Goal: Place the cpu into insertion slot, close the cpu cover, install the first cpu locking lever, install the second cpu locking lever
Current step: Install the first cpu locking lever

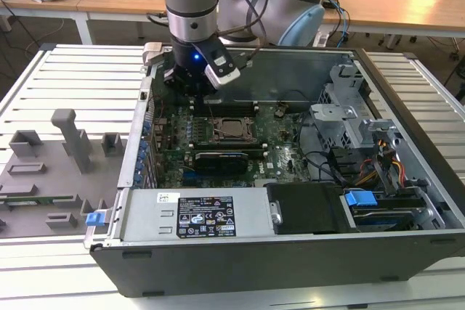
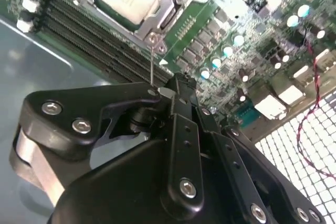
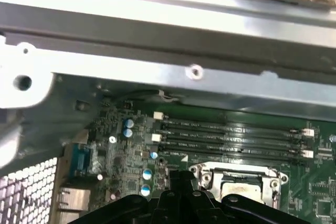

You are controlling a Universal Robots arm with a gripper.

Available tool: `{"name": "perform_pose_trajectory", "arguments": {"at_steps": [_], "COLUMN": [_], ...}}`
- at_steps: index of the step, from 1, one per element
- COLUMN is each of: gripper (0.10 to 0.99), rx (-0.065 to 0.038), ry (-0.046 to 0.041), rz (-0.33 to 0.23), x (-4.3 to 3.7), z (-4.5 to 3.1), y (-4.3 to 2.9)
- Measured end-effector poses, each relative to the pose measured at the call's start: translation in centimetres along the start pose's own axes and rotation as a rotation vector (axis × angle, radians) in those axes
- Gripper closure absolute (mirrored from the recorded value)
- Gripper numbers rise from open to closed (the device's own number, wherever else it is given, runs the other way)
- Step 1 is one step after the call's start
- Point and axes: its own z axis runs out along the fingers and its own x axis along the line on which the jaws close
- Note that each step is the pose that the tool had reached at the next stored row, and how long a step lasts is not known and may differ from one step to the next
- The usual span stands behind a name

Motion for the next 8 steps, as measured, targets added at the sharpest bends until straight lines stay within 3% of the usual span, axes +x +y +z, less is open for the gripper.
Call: {"name": "perform_pose_trajectory", "arguments": {"at_steps": [2,5,7,8], "gripper": [0.980,0.980,0.980,0.980], "rx": [-0.028,-0.028,-0.028,-0.028], "ry": [-0.0135,-0.0136,-0.0134,-0.0127], "rz": [0.000,0.000,0.000,0.000], "x": [0.12,-0.25,-1.07,-1.85], "z": [0.00,0.03,0.08,0.12], "y": [0.01,-0.05,-0.23,-0.44]}}
